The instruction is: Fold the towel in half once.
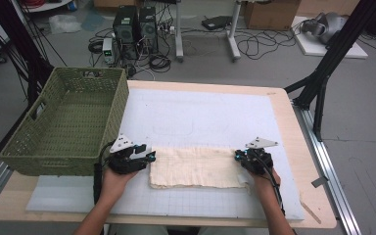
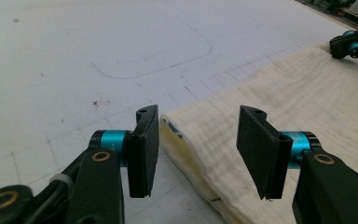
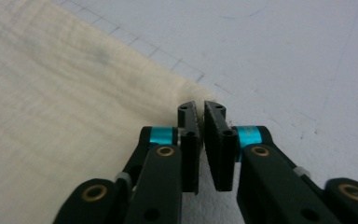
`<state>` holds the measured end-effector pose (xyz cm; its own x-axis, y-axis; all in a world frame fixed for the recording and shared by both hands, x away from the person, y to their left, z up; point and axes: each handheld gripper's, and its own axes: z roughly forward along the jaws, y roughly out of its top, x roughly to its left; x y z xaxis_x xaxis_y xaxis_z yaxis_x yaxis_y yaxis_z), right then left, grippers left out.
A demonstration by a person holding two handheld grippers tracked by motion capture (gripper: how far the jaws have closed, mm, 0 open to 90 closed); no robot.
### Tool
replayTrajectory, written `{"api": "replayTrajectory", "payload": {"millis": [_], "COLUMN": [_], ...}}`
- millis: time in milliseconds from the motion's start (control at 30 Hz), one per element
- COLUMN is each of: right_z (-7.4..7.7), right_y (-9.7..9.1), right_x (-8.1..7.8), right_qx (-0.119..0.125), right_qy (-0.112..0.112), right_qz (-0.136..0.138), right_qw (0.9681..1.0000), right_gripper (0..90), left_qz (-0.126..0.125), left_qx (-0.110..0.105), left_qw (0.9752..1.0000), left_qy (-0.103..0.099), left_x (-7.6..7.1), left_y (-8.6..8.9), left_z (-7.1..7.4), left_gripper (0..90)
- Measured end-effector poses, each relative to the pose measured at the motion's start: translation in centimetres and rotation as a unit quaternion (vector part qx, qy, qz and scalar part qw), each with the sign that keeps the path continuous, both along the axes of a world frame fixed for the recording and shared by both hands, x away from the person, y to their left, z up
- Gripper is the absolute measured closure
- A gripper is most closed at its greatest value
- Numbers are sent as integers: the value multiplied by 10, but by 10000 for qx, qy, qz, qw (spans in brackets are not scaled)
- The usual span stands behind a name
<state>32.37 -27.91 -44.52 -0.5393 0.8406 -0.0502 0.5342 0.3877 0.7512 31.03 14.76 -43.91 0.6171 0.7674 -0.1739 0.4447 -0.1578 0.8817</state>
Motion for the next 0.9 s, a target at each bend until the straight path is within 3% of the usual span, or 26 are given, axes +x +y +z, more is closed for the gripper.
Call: {"api": "replayTrajectory", "payload": {"millis": [33,133,267,333,367,500,533,600,633,667,700,733,767,900], "right_z": [2,9,12,10,8,0,-3,-5,-5,-4,-3,-3,-2,3], "right_y": [0,-5,0,4,6,10,10,7,6,6,5,6,9,13], "right_x": [-1,2,13,19,22,29,31,33,33,32,32,30,29,22], "right_qx": [-131,174,333,278,279,198,172,429,502,490,607,532,398,106], "right_qy": [-133,-183,-270,-272,-204,21,122,258,315,319,425,406,338,60], "right_qz": [-128,-178,-29,71,122,197,210,257,310,280,446,504,532,441], "right_qw": [9997,9995,9991,9992,9993,9996,9996,9984,9978,9979,9963,9965,9972,9990], "right_gripper": [764,687,586,544,520,497,505,571,621,718,846,854,861,866], "left_qz": [15,51,141,251,269,72,13,-21,-24,-44,-202,-229,-192,159], "left_qx": [22,-16,140,210,184,368,441,509,643,830,816,883,976,716], "left_qw": [10000,10000,9998,9994,9995,9980,9973,9966,9960,9952,9950,9944,9940,9971], "left_qy": [-10,-80,-50,-64,-20,502,583,655,617,521,534,529,457,178], "left_x": [1,7,25,33,36,42,42,41,40,38,37,36,35,38], "left_y": [0,-3,-11,-14,-15,-18,-19,-20,-21,-21,-21,-21,-21,-15], "left_z": [0,3,7,5,2,-10,-12,-13,-12,-12,-12,-11,-9,-4], "left_gripper": [490,487,477,444,447,446,447,483,522,604,742,825,849,860]}}
